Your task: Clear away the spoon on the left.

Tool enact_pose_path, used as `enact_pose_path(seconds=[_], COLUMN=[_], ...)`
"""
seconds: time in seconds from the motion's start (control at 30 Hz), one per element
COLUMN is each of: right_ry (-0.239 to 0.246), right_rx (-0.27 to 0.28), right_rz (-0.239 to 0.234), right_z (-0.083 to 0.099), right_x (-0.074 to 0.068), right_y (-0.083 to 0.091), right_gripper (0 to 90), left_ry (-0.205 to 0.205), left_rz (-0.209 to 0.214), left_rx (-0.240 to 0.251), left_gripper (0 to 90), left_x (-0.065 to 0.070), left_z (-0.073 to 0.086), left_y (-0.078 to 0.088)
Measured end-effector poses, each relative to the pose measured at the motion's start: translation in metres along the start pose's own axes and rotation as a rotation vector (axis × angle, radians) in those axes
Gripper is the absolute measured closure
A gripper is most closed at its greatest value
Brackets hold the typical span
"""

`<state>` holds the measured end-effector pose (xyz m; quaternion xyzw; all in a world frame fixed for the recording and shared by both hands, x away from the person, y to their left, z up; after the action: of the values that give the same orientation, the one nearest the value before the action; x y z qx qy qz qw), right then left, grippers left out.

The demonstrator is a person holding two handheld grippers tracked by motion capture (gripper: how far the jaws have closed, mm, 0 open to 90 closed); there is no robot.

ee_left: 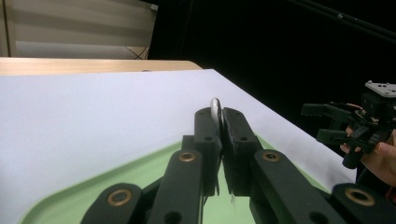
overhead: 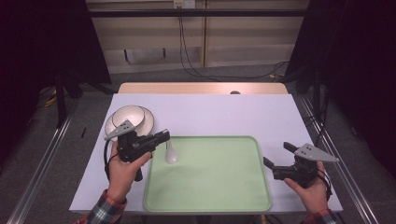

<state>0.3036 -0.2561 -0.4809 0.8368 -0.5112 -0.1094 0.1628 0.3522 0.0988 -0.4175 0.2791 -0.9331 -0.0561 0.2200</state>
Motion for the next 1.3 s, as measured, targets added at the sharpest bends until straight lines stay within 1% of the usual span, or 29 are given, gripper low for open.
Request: enact_pose_path(seconds=[0.07,0.13,0.17,0.23,0.33,0.37,0.43,0.63,0.67,0.73,0.77,1.07,1.1,1.17,1.2,1.23,1.27,1.3], right_ry=[0.001,0.000,0.000,0.002,0.002,0.002,0.003,0.010,0.010,0.010,0.011,0.014,0.014,0.015,0.016,0.017,0.015,0.015], right_rx=[0.000,0.000,0.000,-0.001,-0.004,-0.005,-0.004,-0.006,-0.006,-0.006,-0.006,-0.004,-0.006,-0.004,-0.002,-0.003,-0.005,-0.005], right_rz=[0.002,0.002,0.000,0.001,0.000,0.001,0.001,-0.007,-0.006,-0.007,-0.007,-0.005,-0.007,-0.004,-0.002,-0.005,-0.007,-0.008], right_z=[0.000,0.000,0.000,0.000,0.000,0.001,0.000,0.001,0.001,0.001,0.001,0.000,0.001,0.000,0.000,0.000,0.000,0.000], right_x=[0.000,0.000,0.000,0.000,-0.001,-0.001,-0.001,-0.002,-0.002,-0.002,-0.002,-0.002,-0.002,-0.002,-0.002,-0.002,-0.003,-0.003], right_y=[0.000,0.000,0.000,0.000,0.000,0.000,0.000,0.000,-0.001,-0.001,-0.001,-0.001,-0.001,-0.001,-0.001,-0.001,-0.001,-0.001], right_gripper=[3.9,3.8,3.9,3.9,3.9,3.9,3.9,4.0,4.0,4.0,3.9,4.0,4.1,4.2,4.1,4.2,4.2,4.1], left_ry=[0.002,-0.004,0.002,0.001,0.001,-0.007,-0.006,-0.007,-0.007,-0.012,-0.008,0.001,0.004,0.002,0.003,-0.003,0.004,0.002], left_rz=[0.009,0.011,0.012,0.020,0.023,0.025,0.027,0.028,0.036,0.038,0.035,0.060,0.057,0.073,0.064,0.075,0.076,0.081], left_rx=[0.002,-0.010,-0.009,-0.014,-0.021,-0.031,-0.026,-0.041,-0.038,-0.044,-0.046,-0.052,-0.051,-0.055,-0.060,-0.062,-0.062,-0.063], left_gripper=[85.2,85.2,85.3,85.2,85.2,85.2,85.3,85.2,85.2,85.2,85.2,85.2,85.2,85.2,85.2,85.2,85.2,85.2], left_x=[0.002,0.003,0.004,0.006,0.008,0.008,0.009,0.012,0.013,0.014,0.014,0.022,0.022,0.024,0.024,0.025,0.026,0.027], left_z=[0.001,0.003,0.004,0.006,0.008,0.010,0.010,0.014,0.015,0.017,0.017,0.021,0.021,0.021,0.022,0.023,0.024,0.024], left_y=[-0.001,-0.001,-0.001,-0.002,-0.003,-0.002,-0.003,-0.003,-0.003,-0.002,-0.002,-0.002,-0.002,-0.001,-0.001,-0.001,-0.001,-0.001])
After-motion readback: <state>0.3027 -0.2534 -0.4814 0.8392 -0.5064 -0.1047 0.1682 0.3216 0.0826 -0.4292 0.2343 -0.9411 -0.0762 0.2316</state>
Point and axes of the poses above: each handheld gripper's, and its own axes: y roughly backward along the jaws, z roughly out of its underside, x roughly to its right, the point moved 10 cm from there along -y, roughly forward along the jaws, and after that the axes turned 1 degree about z, right-handed, at the moved point
